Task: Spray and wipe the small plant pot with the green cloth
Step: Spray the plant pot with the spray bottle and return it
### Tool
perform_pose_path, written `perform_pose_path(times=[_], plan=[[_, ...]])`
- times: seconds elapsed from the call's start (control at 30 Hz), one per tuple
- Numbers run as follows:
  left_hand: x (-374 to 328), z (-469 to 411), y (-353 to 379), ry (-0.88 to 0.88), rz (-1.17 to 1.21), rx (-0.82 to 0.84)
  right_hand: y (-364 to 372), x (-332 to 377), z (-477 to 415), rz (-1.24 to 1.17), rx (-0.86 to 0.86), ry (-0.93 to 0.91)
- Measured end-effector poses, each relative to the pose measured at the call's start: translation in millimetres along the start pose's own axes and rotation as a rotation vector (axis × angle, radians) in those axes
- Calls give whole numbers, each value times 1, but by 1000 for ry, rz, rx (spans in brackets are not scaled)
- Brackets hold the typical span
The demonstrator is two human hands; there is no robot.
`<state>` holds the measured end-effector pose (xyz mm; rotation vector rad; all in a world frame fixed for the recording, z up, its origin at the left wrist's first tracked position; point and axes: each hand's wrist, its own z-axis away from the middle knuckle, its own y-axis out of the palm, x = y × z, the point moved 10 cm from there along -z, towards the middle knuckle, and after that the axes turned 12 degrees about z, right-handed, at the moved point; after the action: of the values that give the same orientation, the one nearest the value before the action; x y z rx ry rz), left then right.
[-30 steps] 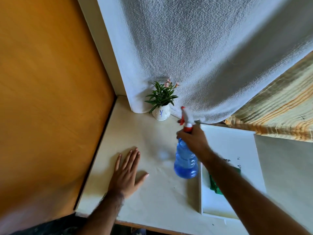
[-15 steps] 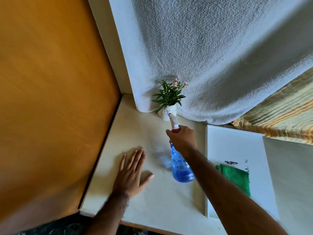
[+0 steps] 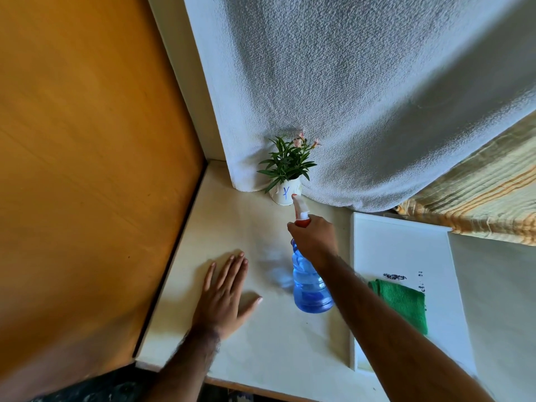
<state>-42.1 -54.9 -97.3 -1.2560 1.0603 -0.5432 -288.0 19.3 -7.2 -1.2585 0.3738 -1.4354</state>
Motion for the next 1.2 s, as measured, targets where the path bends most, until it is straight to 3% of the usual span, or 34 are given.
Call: perform_pose_path(times=[0.17, 0.4, 0.5, 0.7, 0.97, 1.2], plan=[[2, 0, 2, 9, 6, -1, -15, -3, 15, -152, -40, -64], [1, 1, 1, 30, -3, -24, -120, -24, 26, -541, -383, -187], [-2, 1, -2, 38, -16, -36, -164, -46, 20, -578, -539, -212], [-8, 1, -8, 65, -16, -103, -197, -94, -8, -509, -682, -275], [-8, -1, -8, 62, -29, -81, -187, -140, -32, -489, -664, -224], [-5, -1, -5, 46, -32, -56, -179, -165, -27, -617, -666, -128]])
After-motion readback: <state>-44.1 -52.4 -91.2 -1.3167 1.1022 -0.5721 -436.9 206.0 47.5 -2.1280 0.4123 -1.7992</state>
